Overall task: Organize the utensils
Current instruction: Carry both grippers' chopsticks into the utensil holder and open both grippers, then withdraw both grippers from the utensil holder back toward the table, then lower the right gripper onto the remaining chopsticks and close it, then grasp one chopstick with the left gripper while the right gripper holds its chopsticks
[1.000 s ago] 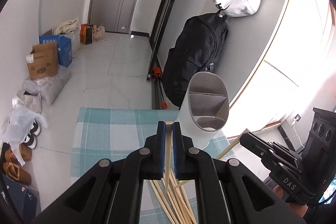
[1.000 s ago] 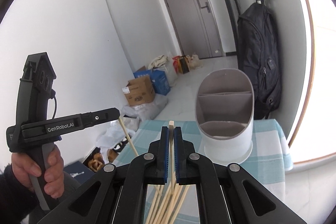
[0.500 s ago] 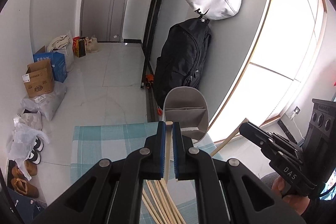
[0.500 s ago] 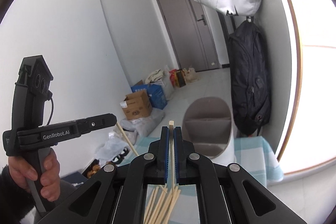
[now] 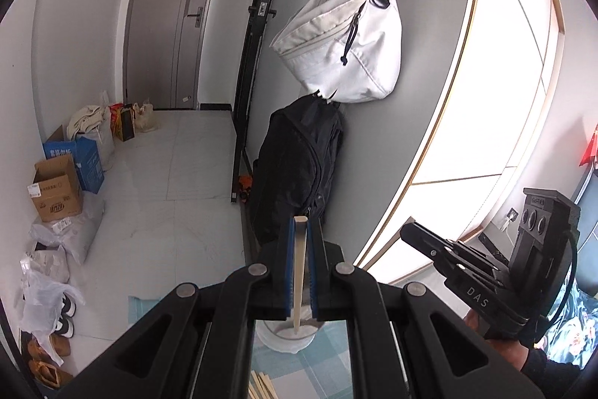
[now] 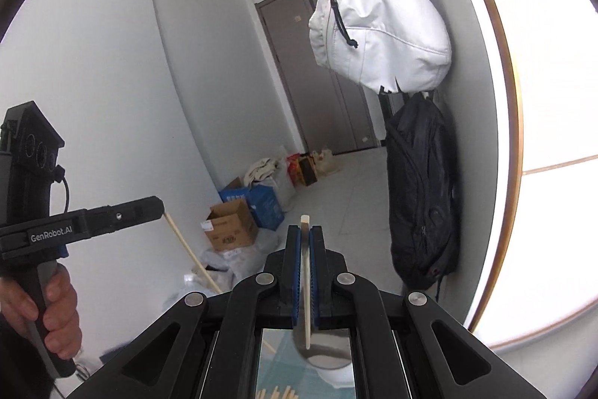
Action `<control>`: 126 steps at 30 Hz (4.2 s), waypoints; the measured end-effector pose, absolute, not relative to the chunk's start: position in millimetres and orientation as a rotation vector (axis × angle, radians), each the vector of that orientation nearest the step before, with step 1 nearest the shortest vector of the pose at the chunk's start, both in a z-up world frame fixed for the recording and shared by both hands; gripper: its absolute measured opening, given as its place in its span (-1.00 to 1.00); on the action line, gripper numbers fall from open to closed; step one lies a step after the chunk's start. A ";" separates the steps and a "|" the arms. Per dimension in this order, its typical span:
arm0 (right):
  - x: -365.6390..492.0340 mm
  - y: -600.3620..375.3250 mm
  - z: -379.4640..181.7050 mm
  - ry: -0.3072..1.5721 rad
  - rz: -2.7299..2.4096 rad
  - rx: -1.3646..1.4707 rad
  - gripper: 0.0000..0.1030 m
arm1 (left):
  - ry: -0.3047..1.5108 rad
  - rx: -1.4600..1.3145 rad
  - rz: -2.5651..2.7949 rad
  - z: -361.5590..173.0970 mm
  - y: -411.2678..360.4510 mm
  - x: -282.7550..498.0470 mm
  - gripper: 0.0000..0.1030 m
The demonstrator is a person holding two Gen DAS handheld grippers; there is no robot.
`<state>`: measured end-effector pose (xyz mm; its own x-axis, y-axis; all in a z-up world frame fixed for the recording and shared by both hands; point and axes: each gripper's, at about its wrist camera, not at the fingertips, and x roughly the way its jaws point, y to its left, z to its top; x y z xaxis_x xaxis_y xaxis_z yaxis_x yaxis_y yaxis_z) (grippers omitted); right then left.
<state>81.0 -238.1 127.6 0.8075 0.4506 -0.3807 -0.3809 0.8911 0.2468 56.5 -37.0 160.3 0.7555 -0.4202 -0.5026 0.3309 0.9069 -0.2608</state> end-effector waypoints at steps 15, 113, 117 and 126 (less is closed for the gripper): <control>146.0 -231.3 93.6 0.477 0.410 0.053 -0.93 | 0.679 -0.161 -0.409 92.0 -48.9 125.9 -0.95; 90.7 -94.3 -132.5 1.195 0.465 -0.198 -0.92 | 0.883 -0.429 -0.055 -78.7 101.3 24.0 0.63; 82.7 -112.1 -101.2 1.103 0.488 -0.130 -0.92 | 0.934 -0.393 -0.071 -85.4 90.7 27.4 0.63; 69.1 -156.3 -54.9 0.973 0.483 0.069 -0.93 | 1.152 -0.226 -0.167 -113.5 42.4 17.8 0.63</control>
<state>69.1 -156.3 -54.9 0.4658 0.4234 -0.7770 -0.3624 0.8923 0.2690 17.8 42.4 -113.5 0.3978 -0.2464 -0.8838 0.0152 0.9649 -0.2622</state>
